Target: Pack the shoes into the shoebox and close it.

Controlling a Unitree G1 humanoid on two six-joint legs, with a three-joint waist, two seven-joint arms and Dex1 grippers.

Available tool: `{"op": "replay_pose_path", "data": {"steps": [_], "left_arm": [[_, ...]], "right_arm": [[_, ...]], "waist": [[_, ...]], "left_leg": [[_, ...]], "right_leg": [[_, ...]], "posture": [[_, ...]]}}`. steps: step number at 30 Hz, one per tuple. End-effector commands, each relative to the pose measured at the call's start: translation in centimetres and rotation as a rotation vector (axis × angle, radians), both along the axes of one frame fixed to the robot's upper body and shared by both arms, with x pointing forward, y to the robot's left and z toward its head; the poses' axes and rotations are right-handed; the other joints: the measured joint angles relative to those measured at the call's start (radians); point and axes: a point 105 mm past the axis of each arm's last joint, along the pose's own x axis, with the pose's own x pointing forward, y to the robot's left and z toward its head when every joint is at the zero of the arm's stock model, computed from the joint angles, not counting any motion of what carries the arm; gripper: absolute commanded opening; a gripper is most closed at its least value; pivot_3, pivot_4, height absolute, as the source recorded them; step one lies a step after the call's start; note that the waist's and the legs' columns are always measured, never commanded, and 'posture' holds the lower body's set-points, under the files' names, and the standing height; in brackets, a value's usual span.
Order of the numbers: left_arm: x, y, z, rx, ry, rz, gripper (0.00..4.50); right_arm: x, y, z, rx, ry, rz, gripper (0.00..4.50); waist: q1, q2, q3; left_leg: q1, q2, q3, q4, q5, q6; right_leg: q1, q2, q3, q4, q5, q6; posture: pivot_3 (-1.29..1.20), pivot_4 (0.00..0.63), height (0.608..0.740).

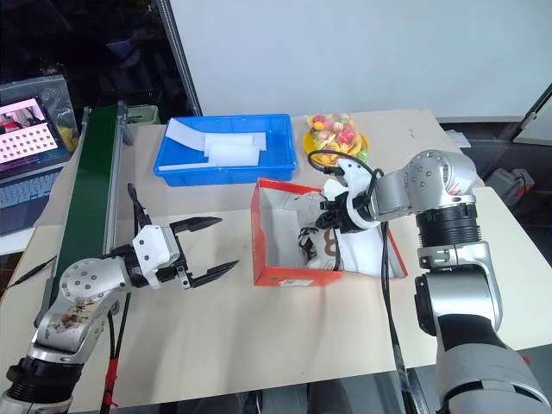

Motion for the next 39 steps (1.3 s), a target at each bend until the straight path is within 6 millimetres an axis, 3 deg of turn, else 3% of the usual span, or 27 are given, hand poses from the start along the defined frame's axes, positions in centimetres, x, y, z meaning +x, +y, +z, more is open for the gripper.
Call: {"op": "replay_pose_path", "data": {"steps": [1,7,8,13,16,25,31,33,36,38,39], "left_arm": [[-0.5,-0.8,0.9,-0.01,-0.041,-0.012,4.49],[-0.4,-0.9,1.0,-0.016,-0.047,-0.001,4.49],[-0.4,-0.9,1.1,-0.017,-0.05,-0.001,4.5],[-0.3,-0.9,1.2,-0.018,-0.054,-0.002,4.5],[-0.2,-1.0,1.2,-0.019,-0.055,-0.003,4.5],[0.0,-1.0,1.2,-0.021,-0.054,-0.005,4.5],[0.6,-1.0,1.3,-0.032,-0.057,0.013,4.5],[1.9,0.0,1.4,-0.077,-0.04,0.114,4.5],[4.7,2.7,1.7,-0.175,-0.02,0.377,4.5],[6.2,4.9,2.4,-0.276,-0.019,0.598,4.5],[6.6,5.9,2.7,-0.33,-0.018,0.703,4.5]], "right_arm": [[-0.4,0.2,-0.6,-0.022,0.013,0.029,0.58],[-0.1,0.3,-1.4,-0.043,0.029,0.023,0.58],[0.0,0.3,-1.4,-0.045,0.023,0.021,1.56],[0.6,0.6,-1.1,-0.047,-0.009,0.019,3.13],[1.1,1.4,0.2,-0.018,-0.051,0.021,4.19],[1.7,3.7,6.1,0.099,-0.25,0.019,4.19],[1.8,3.9,10.6,0.184,-0.461,-0.05,4.19],[1.3,4.6,11.4,0.25,-0.531,-0.031,4.19],[-0.9,6.0,13.2,0.136,-0.878,0.149,4.19],[-3.5,7.4,12.4,-0.004,-1.082,0.351,4.19],[-4.4,7.8,11.1,-0.057,-1.116,0.417,4.19]], "waist": [[0.0,0.0,0.0],[0.0,0.0,0.0],[0.0,0.0,0.0],[0.0,0.0,0.0],[-0.001,0.0,0.0],[-0.001,0.0,0.0],[0.0,0.0,0.0],[0.0,0.0,0.0],[-0.001,0.0,0.0],[0.004,0.0,0.0],[0.002,0.0,0.0]], "left_leg": [[0.0,0.0,0.0,0.0,0.0,0.0],[0.0,0.0,0.0,0.0,0.0,0.0],[0.0,0.0,0.0,0.0,0.0,0.0],[0.0,0.0,0.0,0.001,0.0,0.0],[0.0,0.0,0.0,0.001,0.0,0.0],[0.0,0.0,0.0,0.001,0.0,0.0],[0.0,-0.001,0.0,0.001,0.0,0.0],[0.0,-0.001,-0.001,0.001,0.0,0.0],[0.001,-0.001,-0.001,0.001,0.0,0.0],[0.0,-0.002,-0.002,0.002,0.0,0.0],[0.0,-0.002,-0.003,0.003,0.0,0.0]], "right_leg": [[0.0,0.0,0.0,0.0,0.0,0.0],[0.0,0.0,0.0,0.0,0.0,0.0],[0.0,0.0,0.0,0.0,0.0,0.0],[0.0,0.0,0.0,0.0,0.0,0.0],[0.0,0.0,0.0,0.0,0.0,0.0],[-0.001,0.0,0.0,0.001,0.0,0.0],[-0.001,0.0,0.0,0.003,0.0,0.0],[-0.001,0.0,-0.001,0.004,0.0,0.0],[-0.001,0.0,-0.001,0.005,0.0,0.0],[-0.001,0.0,-0.002,0.005,0.001,0.001],[-0.002,0.0,-0.002,0.006,0.001,0.001]], "posture": [[0.0,0.15,0.724],[0.0,0.15,0.724],[0.0,0.15,0.724],[0.0,0.15,0.724],[0.0,0.15,0.724],[0.0,0.15,0.724],[0.0,0.15,0.724],[0.0,0.15,0.724],[0.0,0.15,0.724],[0.0,0.15,0.724],[0.0,0.15,0.724]]}}
